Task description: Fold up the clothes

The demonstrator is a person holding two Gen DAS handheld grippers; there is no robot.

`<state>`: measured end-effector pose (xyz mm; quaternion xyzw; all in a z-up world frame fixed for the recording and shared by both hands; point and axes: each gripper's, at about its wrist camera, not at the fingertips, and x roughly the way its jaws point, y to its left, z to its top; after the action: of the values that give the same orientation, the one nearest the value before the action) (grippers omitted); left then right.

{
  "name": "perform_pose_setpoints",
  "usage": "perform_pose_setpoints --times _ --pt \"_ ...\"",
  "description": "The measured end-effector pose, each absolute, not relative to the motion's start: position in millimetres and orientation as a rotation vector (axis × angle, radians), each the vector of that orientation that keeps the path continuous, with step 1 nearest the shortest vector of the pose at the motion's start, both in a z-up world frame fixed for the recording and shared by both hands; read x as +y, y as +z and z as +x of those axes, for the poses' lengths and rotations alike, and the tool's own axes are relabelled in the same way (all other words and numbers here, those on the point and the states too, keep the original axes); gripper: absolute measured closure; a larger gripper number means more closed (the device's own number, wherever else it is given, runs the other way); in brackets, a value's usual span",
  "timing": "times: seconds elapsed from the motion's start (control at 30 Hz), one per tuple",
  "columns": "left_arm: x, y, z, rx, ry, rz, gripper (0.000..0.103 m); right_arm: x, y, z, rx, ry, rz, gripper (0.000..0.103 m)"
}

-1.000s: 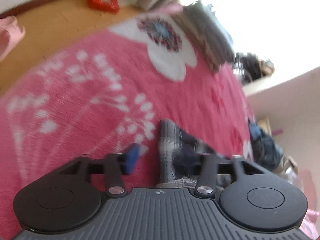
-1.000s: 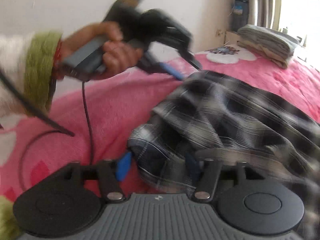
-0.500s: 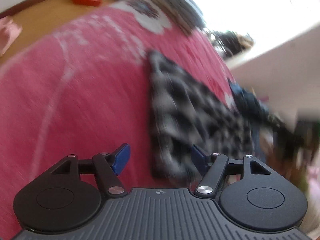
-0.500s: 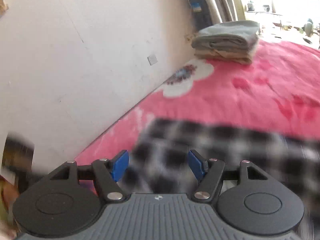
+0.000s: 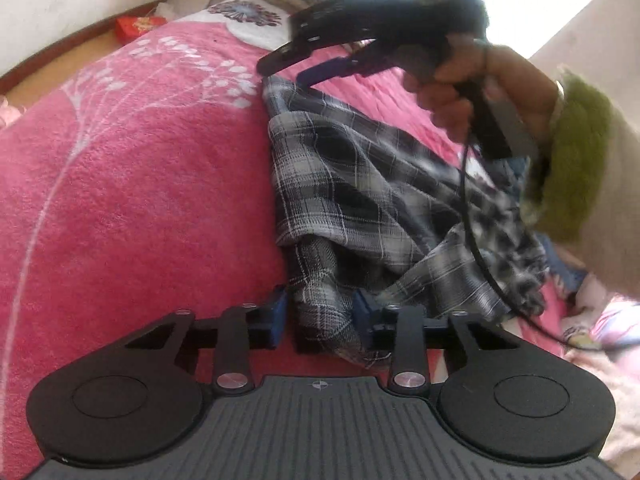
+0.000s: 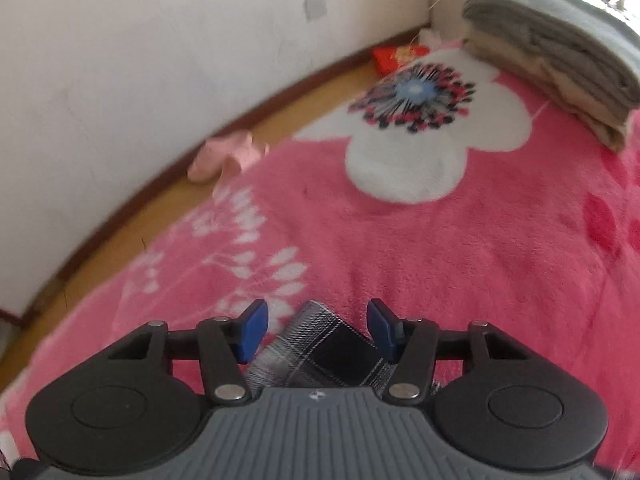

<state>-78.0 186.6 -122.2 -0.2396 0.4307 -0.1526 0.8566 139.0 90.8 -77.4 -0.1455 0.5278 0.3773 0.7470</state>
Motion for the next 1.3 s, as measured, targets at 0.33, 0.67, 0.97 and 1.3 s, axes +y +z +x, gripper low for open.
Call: perform_pose_setpoints --times 0.33,0.67,0.97,1.3 --pt "179 -122 -89 0.895 -0.312 -0.451 0.095 78 -63 126 0.962 0.858 -0.344 0.1" --pt "179 -123 -96 0.897 -0.322 -0.437 0.096 77 -67 149 0.866 0.773 -0.273 0.1" --pt "178 -121 -97 0.907 -0.337 -0.424 0.096 66 -67 163 0.752 0.724 -0.172 0.102" --pt "188 -120 -89 0.928 -0.317 -0.484 0.081 32 -39 164 0.811 0.797 -0.037 0.093"
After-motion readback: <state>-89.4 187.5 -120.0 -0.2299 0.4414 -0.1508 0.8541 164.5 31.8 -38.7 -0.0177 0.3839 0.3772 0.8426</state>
